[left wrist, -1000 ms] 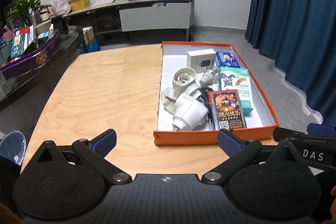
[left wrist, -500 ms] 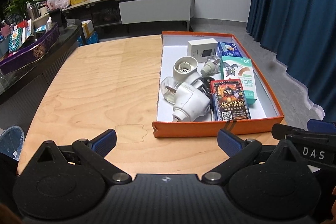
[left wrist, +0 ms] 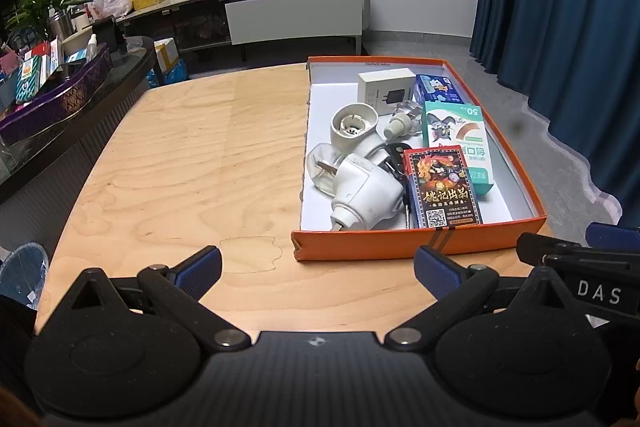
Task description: Organize rigid objects
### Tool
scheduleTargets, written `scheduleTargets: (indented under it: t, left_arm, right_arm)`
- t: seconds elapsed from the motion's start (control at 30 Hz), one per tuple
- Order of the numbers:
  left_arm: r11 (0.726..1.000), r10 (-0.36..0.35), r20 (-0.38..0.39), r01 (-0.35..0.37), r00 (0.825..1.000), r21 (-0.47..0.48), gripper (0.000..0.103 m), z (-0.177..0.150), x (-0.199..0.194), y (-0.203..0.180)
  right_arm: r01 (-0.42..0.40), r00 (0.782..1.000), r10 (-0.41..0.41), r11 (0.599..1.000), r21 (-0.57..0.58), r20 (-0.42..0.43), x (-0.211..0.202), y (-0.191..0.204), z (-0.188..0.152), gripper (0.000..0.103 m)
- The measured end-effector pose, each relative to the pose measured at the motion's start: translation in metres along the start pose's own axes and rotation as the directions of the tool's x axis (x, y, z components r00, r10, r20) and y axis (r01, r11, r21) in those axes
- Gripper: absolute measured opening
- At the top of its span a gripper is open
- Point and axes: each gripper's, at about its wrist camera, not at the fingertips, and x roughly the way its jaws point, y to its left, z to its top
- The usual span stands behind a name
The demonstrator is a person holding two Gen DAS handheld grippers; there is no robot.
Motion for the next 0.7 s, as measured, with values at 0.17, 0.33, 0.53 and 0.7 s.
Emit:
scheduleTargets:
  t: [0.17,0.33,0.53,0.7]
  left_arm:
    - [1.0,-0.002,-0.001,0.002,1.0,0.002,0.103,0.0002,0.0002,0.0]
    - [1.0,-0.007,-0.003,0.007,1.0,0.006,0.103,0.0006,0.0007,-0.0007]
    - [1.0,-0.012,0.007,0.012,1.0,0.014,0.103,0.0008,0.0012,-0.0018]
    - [1.0,-0.021,-0.005,0.021,1.0,0.013,0.103,0.0021,0.0038,-0.0013]
  right_arm:
    - [-0.001,1.0,0.001,1.0,-0.003,0.0,0.0008,0.0017,-0.0003,0.086]
    - [0.0,1.0,0.0,1.0,-0.004,-0.001,0.0007,0.0019,-0.0006,0.086]
    - [-0.002,1.0,0.002,1.0,-0.001,-0.002,0.0009,0.0023,-0.0005,0.086]
    - [0.0,1.0,0.0,1.0,-0.004,-0.002,0.0013,0.0019,-0.0006,0.086]
